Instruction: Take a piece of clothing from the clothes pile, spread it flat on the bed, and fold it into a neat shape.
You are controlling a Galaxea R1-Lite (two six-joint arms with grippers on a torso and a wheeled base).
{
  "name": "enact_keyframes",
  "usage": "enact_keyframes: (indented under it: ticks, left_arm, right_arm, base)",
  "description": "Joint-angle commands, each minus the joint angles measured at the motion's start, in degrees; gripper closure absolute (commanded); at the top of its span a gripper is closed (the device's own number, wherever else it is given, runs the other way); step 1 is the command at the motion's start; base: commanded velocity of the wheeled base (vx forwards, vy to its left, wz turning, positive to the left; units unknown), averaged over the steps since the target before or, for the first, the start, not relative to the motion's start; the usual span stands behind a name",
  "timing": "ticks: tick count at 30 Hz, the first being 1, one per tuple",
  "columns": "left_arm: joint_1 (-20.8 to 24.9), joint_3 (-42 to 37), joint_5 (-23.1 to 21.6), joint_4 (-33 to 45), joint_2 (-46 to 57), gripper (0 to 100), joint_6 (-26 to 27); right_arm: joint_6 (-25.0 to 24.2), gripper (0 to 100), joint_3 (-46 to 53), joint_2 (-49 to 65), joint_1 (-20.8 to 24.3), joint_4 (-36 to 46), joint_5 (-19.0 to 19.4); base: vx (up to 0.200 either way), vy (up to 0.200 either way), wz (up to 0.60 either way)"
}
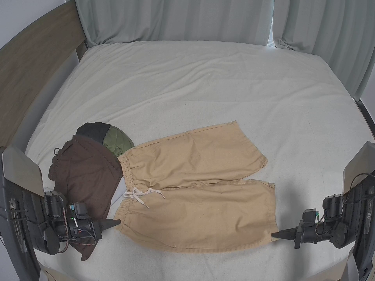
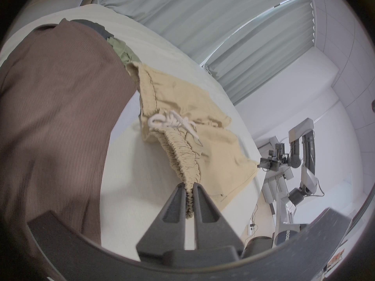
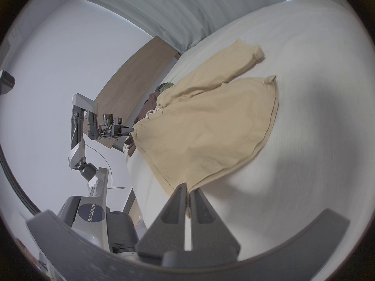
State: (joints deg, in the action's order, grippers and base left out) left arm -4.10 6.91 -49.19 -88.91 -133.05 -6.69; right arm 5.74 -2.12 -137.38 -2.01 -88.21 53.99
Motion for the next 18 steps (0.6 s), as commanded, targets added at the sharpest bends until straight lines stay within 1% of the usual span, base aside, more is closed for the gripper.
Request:
enact_keyframes:
  ticks: [1,3,9,15,18]
  left_arm:
    - [0.8,1.3,0.1,-0.2,5.0,100,-2.2]
    - [1.0,1.3,0.1,-0.2,6.0,100,-2.5]
    - [2.1,2.1,0.2,-0.2,8.2,100,-5.3]
    - [2.3,4.5,0.6,-0.2,10.1,100,-10.0]
    - [2.3,5.2,0.9,-0.2,10.3,100,-11.4]
  right_arm:
    - [-0.4,100,-1.7,2.2,-1.3,0.0,0.2]
    - [-1.1,100,-2.1,2.9,-1.4,0.0,0.2]
    - [-7.1,100,-3.6,7.8,-1.2,0.0,1.3]
    - [-11.2,100,-5.3,11.3,-1.2,0.0,1.3]
    - [-12.9,100,-6.1,12.5,-1.2,0.0,1.2]
  base:
    - [0.0,0.0,0.0]
    - [0.0,0.0,0.0]
    - [0.0,0.0,0.0]
    - [0.0,0.0,0.0]
    - [0.0,0.0,0.0]
